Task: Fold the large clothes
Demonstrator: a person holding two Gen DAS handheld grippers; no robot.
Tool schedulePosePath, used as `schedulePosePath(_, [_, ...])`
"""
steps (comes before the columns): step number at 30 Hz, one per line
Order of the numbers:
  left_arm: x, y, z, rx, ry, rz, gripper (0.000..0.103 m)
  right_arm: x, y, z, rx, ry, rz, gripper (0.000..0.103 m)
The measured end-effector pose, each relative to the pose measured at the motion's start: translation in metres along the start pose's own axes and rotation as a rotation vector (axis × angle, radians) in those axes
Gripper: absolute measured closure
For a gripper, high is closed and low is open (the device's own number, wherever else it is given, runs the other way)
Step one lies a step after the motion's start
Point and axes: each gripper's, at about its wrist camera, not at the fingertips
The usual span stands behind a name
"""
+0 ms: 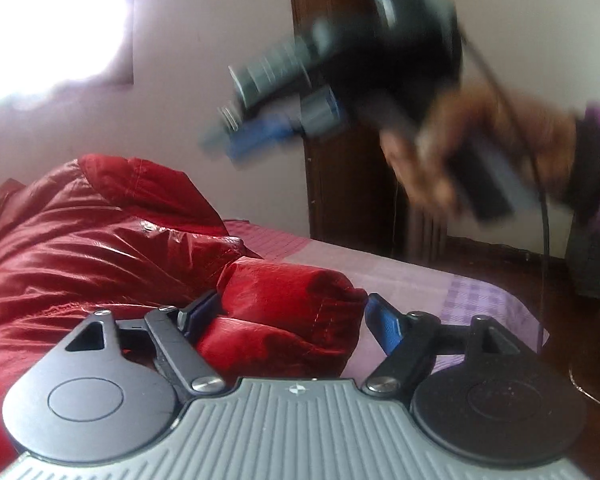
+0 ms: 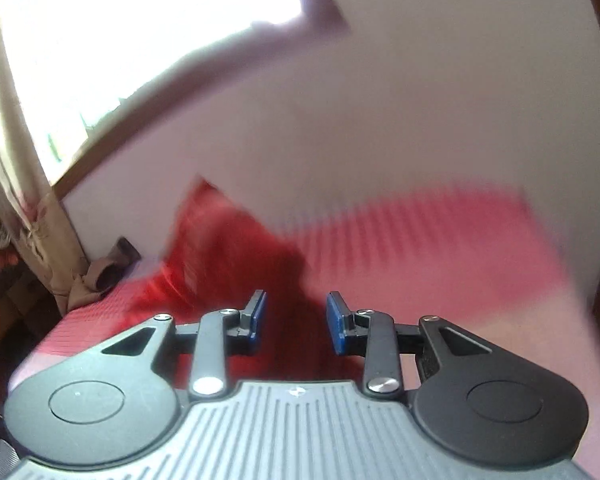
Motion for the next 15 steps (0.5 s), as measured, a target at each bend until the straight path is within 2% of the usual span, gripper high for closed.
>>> schedulePosePath(2, [-0.004, -0.001, -0.002, 0.003, -0.001, 0.001, 0.021, 0.031, 0.017, 0.010, -0.008, 0.019, -0.091, 0.071])
schedulePosePath(4, [-0.006, 0.000, -0.001, 0.006, 0.000, 0.007, 0.018, 0.062, 0.026, 0.034, 0.031, 0.024, -0.196, 0.071])
schedulePosePath(8, [-0.007, -0.003, 0.002, 0.008, 0.003, 0.012, 0.016, 0.100, 0.024, 0.098, 0.166, -0.095, -0.362, 0.071])
schedulePosePath(10, [-0.006, -0.004, 0.001, 0.003, 0.003, 0.010, 0.016, 0.100, 0.016, 0.124, 0.232, -0.161, -0.360, 0.072])
schedulePosePath(15, [-0.006, -0.007, -0.002, -0.009, -0.010, 0.004, 0.016, 0.078, 0.010, 0.157, 0.333, -0.235, -0.147, 0.072])
Point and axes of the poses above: each gripper's, at about its wrist camera, not at the fingertips, and z roughly the way its jaws point, x to its left, y to its top, and after that the axes turned 3 degrees about y, right-handed
